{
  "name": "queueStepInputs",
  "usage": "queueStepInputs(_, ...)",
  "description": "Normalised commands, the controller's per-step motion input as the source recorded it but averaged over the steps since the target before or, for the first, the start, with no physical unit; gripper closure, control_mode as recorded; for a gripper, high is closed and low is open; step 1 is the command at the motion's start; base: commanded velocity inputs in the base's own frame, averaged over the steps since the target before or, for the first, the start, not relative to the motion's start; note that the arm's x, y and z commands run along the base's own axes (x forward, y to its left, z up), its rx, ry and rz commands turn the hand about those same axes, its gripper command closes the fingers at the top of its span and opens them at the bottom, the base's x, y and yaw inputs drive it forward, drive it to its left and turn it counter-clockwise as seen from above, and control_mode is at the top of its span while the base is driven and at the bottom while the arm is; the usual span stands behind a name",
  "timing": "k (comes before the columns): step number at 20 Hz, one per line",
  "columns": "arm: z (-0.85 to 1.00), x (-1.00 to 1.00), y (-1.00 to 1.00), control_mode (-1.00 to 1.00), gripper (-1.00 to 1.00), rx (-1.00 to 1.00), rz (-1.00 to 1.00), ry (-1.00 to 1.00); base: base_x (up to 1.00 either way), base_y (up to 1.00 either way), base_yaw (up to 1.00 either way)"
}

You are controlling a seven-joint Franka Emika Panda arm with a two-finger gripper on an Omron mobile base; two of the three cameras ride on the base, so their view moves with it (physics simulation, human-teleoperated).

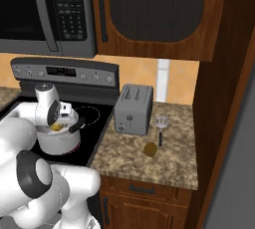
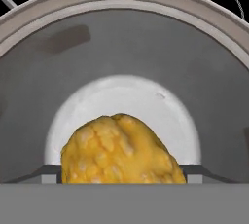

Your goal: Put the squash and avocado in the pot. Retrieve the spatula and lightly stir the vegetables in the pot.

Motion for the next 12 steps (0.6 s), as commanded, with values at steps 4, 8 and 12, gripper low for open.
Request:
queueStepInputs(4, 0.0, 0.0, 0.11, -1.0, -1.0, 0.0, 0.0, 0.0, 0.0, 0.0, 0.0)
queueStepInputs(8, 0.0, 0.0, 0.02, -1.0, -1.0, 0.0, 0.0, -0.02, 0.0, 0.0, 0.0)
queueStepInputs(12, 0.11, -0.06, -0.01, -1.0, -1.0, 0.0, 0.0, -0.05, 0.0, 0.0, 0.0)
